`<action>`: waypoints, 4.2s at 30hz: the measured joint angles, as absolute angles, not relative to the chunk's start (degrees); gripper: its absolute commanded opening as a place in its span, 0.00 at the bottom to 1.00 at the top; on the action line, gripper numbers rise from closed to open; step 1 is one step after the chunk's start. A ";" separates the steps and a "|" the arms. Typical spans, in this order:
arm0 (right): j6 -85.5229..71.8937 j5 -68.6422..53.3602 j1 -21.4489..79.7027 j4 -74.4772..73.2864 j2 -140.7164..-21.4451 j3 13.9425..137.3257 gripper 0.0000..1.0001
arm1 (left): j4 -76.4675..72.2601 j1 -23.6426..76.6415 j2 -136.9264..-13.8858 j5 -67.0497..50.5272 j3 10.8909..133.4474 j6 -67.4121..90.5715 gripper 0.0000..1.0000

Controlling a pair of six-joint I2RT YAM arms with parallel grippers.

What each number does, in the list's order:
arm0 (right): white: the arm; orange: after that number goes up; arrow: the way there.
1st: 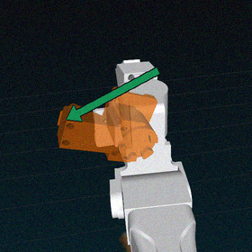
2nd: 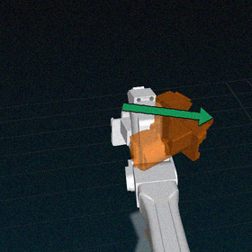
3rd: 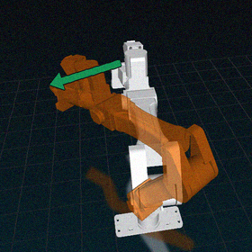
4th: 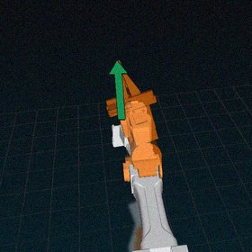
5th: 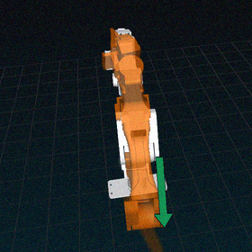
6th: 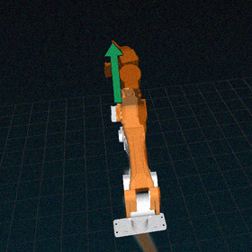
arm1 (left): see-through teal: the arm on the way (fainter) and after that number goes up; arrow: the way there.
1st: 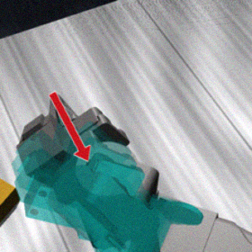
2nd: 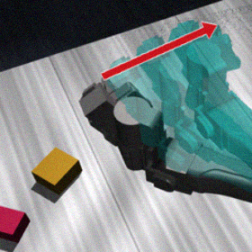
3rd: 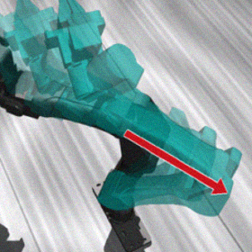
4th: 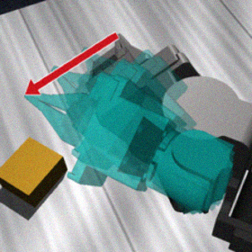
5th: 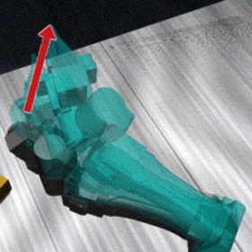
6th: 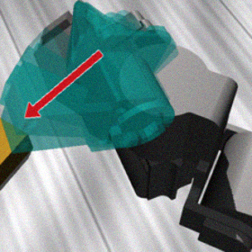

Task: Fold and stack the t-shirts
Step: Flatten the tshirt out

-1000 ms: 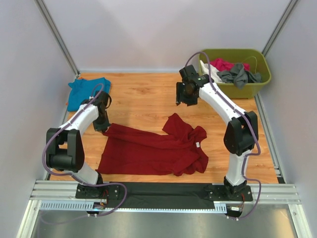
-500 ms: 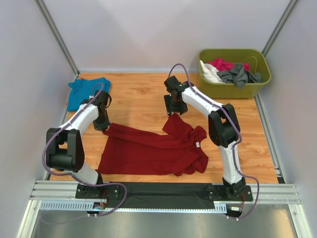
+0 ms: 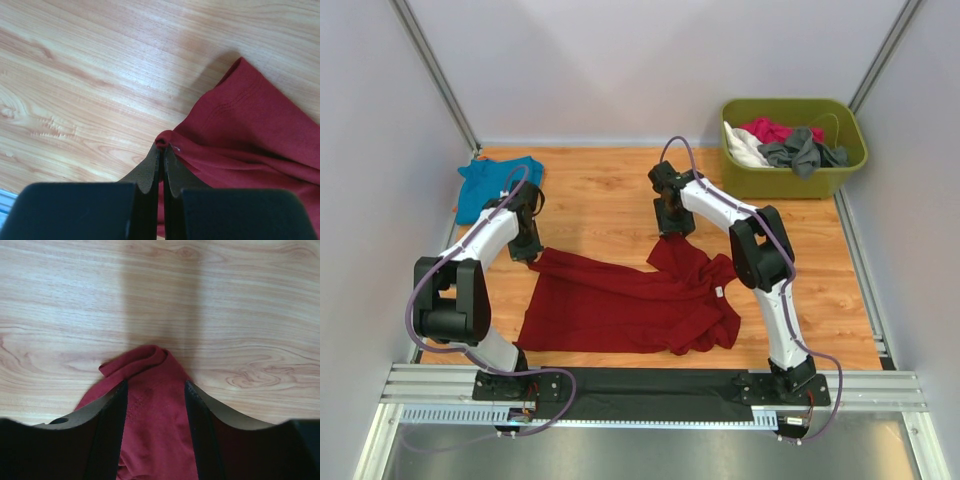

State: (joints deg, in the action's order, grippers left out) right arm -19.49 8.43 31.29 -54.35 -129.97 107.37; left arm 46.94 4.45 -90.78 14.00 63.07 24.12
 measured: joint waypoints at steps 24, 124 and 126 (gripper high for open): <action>-25.28 8.01 28.08 -48.86 -130.04 106.78 0.57 | 46.85 4.36 -90.78 13.78 63.05 24.12 0.00; 20.51 19.92 31.73 -40.60 -61.47 133.38 0.00 | 57.06 1.45 -57.23 7.31 134.93 12.49 0.00; 21.26 20.05 31.75 -40.51 -60.45 132.73 0.00 | 58.08 1.45 -56.71 7.09 135.92 12.49 0.00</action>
State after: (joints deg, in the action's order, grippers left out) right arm 21.26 20.05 31.75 -40.51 -60.45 132.73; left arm 58.08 1.45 -56.71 7.09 135.92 12.49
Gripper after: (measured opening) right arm 0.015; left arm 0.009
